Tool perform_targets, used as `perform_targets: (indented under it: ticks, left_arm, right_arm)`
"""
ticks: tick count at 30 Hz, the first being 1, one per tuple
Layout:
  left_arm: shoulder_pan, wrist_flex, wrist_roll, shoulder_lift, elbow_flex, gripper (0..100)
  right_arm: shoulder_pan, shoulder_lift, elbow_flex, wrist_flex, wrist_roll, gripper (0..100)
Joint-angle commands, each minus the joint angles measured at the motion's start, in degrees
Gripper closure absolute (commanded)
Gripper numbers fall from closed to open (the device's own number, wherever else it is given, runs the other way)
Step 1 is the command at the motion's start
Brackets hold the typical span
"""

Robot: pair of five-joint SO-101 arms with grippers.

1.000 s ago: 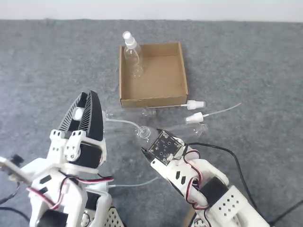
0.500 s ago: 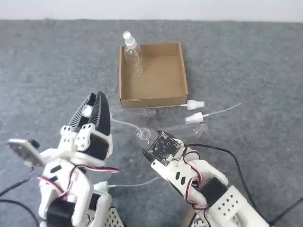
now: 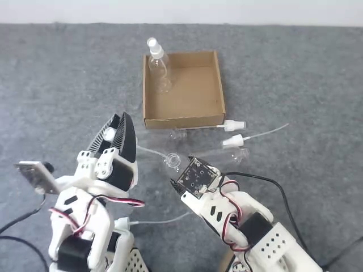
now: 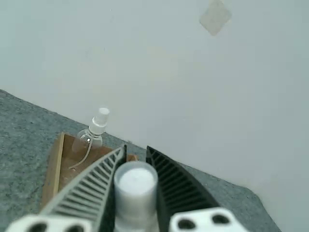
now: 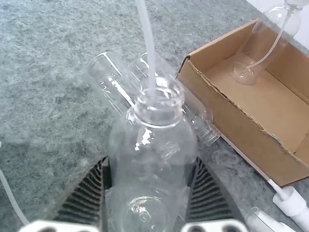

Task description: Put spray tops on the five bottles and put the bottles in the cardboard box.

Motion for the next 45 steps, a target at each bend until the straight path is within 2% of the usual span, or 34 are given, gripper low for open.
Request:
perform_targets:
  ticks: [1, 5, 8, 13, 20, 27, 34, 39, 45]
  left_arm:
    - [0.2, 0.2, -0.5, -1.0, -0.3, 99]
    - [0.4, 0.2, -0.5, -1.0, -0.2, 99]
    - [4.8, 0.1, -0.6, -0.9, 1.3, 99]
    - [11.8, -0.3, -4.7, -0.9, 4.0, 99]
    - [12.0, 0.1, -4.7, -0.9, 4.4, 99]
    - [12.4, 0.1, -9.9, -0.9, 5.2, 99]
    - [12.7, 3.0, -9.7, -0.9, 5.1, 86]
    - [15.6, 3.3, -9.8, -0.9, 5.1, 86]
    - [15.3, 3.3, -9.9, -0.9, 4.9, 86]
  right_arm:
    - [-0.4, -1.5, -1.3, -1.5, 0.4, 99.1]
    - [-0.4, -1.5, -1.3, -1.5, 0.4, 99.1]
    - [-0.4, -1.5, -1.4, -1.5, 0.4, 99.1]
    - [-0.4, -1.5, -1.3, -1.5, 0.4, 99.1]
    - [-0.4, -1.5, -1.3, -1.5, 0.4, 99.1]
    - [-0.3, -1.5, -1.3, -1.3, 0.4, 99.1]
    - [-0.3, -1.5, -1.3, -1.2, 0.5, 99.1]
    - [-0.3, -1.5, -1.3, -1.0, 0.6, 99.1]
    - [-0.3, -1.5, -1.3, -1.2, 0.6, 99.1]
